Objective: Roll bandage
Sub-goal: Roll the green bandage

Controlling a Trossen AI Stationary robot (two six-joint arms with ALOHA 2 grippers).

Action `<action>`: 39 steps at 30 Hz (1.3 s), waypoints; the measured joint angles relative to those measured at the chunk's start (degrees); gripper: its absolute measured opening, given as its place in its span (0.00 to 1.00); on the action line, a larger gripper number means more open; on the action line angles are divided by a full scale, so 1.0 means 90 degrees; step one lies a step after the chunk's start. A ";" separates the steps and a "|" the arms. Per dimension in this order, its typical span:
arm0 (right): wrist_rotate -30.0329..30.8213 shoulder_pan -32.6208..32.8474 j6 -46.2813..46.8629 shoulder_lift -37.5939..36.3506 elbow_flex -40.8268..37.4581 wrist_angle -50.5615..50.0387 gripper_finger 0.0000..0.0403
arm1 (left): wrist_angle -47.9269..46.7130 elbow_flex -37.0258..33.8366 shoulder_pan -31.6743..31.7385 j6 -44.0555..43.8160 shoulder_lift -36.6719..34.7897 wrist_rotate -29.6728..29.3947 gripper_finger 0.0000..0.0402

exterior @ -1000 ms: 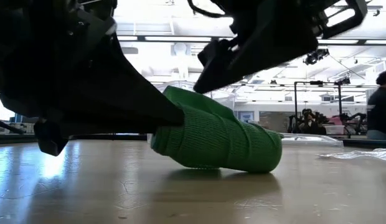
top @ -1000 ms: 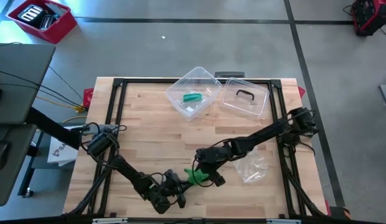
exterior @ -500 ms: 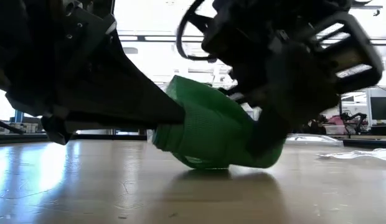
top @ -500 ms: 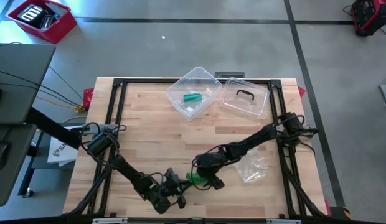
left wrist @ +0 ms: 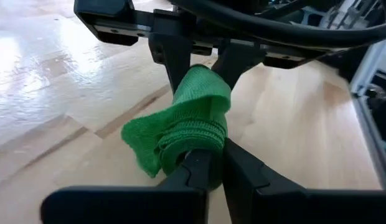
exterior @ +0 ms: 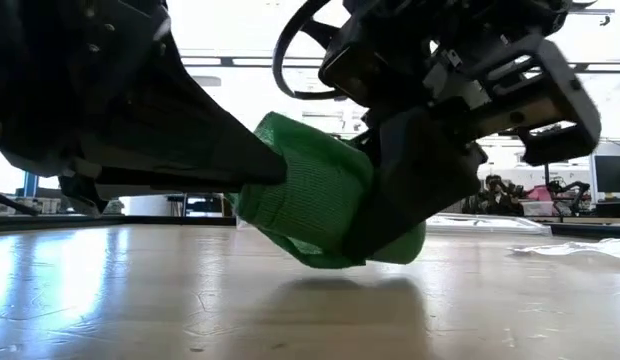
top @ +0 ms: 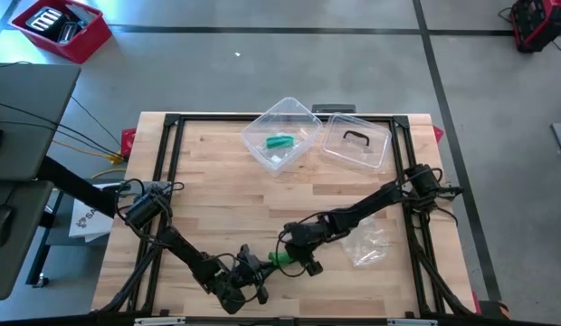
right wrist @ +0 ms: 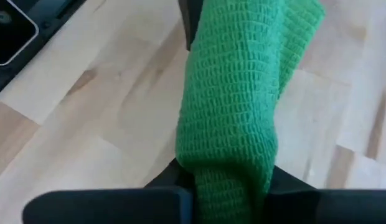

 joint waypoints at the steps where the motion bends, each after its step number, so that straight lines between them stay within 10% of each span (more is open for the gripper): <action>1: 0.0003 -0.0050 -0.0019 -0.0002 0.0003 -0.0069 0.12 | -0.0061 -0.0001 0.0004 -0.0001 0.0000 0.0022 0.07; 14: 0.1702 -0.0795 -0.0610 -0.0574 -0.0004 -0.1706 0.12 | -0.2257 0.0002 0.0015 -0.1133 -0.0959 0.0802 0.33; 23: 0.1746 -0.1283 -0.1015 -0.0183 -0.0003 -0.0698 0.15 | -0.4354 0.0000 0.0022 -0.1649 -0.1963 -0.0332 0.32; 39: 0.2094 -0.1169 -0.0291 -0.0432 -0.0007 -0.1080 0.62 | -0.4432 0.0000 0.0441 -0.1677 -0.2045 -0.0143 0.31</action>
